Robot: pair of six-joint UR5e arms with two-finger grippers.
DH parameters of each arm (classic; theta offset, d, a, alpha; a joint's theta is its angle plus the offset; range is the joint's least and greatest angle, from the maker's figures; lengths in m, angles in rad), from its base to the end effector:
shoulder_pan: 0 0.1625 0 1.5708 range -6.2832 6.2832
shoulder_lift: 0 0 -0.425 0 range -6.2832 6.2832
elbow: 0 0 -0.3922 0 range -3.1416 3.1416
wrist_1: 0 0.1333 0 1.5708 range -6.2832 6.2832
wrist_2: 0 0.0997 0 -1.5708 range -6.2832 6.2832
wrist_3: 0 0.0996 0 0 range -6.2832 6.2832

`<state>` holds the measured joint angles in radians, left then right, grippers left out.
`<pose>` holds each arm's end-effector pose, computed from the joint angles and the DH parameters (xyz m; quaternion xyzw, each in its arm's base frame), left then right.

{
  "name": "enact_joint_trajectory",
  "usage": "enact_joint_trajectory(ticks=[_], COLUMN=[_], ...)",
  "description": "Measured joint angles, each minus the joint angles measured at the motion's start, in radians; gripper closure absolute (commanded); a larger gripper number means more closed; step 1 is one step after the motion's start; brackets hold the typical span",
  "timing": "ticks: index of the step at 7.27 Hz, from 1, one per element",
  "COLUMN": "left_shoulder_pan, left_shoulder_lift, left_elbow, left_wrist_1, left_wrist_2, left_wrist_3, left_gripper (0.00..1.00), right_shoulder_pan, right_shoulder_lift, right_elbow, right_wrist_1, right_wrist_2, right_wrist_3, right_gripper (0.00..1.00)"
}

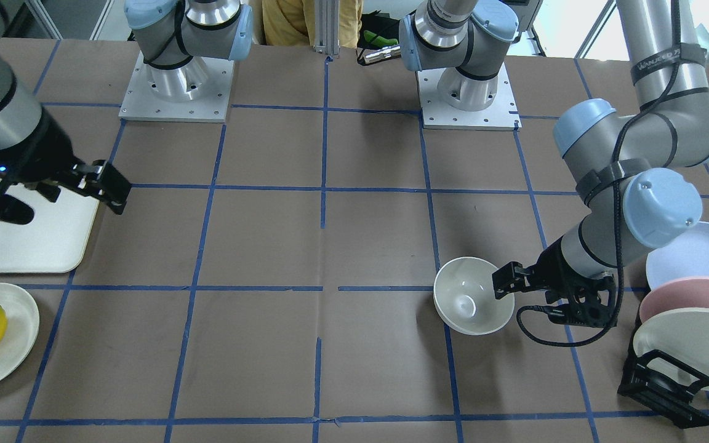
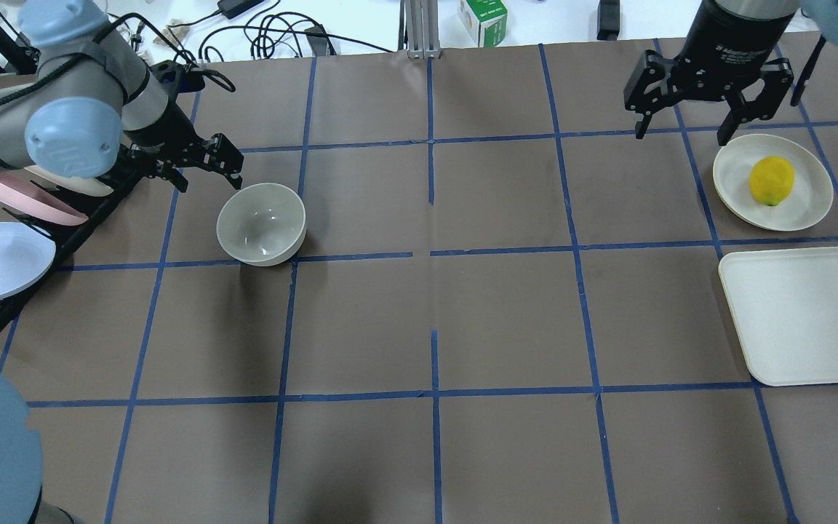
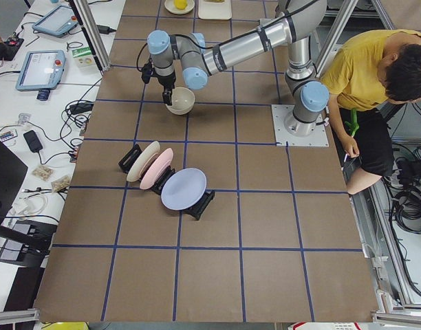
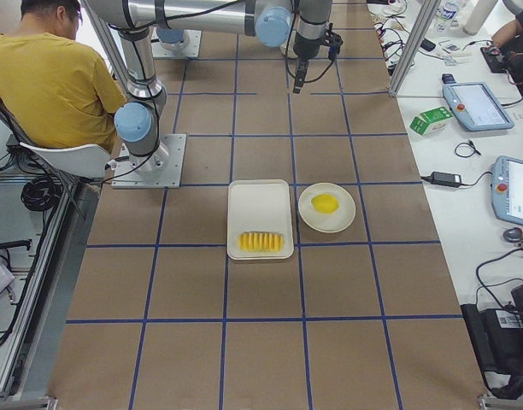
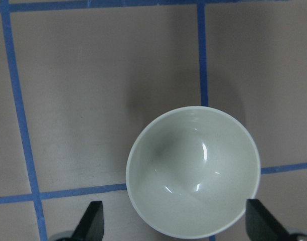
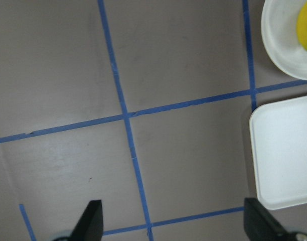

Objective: Place bowl and put lemon in it

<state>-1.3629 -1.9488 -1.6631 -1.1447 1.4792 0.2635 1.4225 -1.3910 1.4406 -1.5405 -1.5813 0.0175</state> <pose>-0.0152 -0.6181 0.2763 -0.0267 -0.9983 -0.0108 0.0497 0.0482 -0.5726 0.4540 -0.0825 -0.9958 -0.0402 0.0026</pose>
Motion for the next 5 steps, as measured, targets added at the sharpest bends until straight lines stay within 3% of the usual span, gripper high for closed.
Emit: enact_joint_trajectory(ticks=[2, 4, 5], left_shoulder_pan=[0.014, 0.014, 0.013], left_shoulder_lift=[-0.019, -0.042, -0.050], left_elbow=[-0.082, -0.102, -0.106], left_wrist_1=[0.083, 0.120, 0.124], left_wrist_2=[0.000, 0.000, 0.000], left_wrist_3=[0.000, -0.002, -0.003], left_gripper=[0.03, 0.09, 0.26], right_shoulder_pan=[-0.151, -0.254, -0.285], right_shoulder_lift=[0.121, 0.220, 0.266], right_elbow=[0.002, 0.007, 0.009], right_wrist_1=[-0.123, -0.213, -0.260], right_wrist_2=[0.009, 0.013, 0.009], right_wrist_3=[-0.265, -0.414, -0.434], right_gripper=[0.00, 0.00, 0.00])
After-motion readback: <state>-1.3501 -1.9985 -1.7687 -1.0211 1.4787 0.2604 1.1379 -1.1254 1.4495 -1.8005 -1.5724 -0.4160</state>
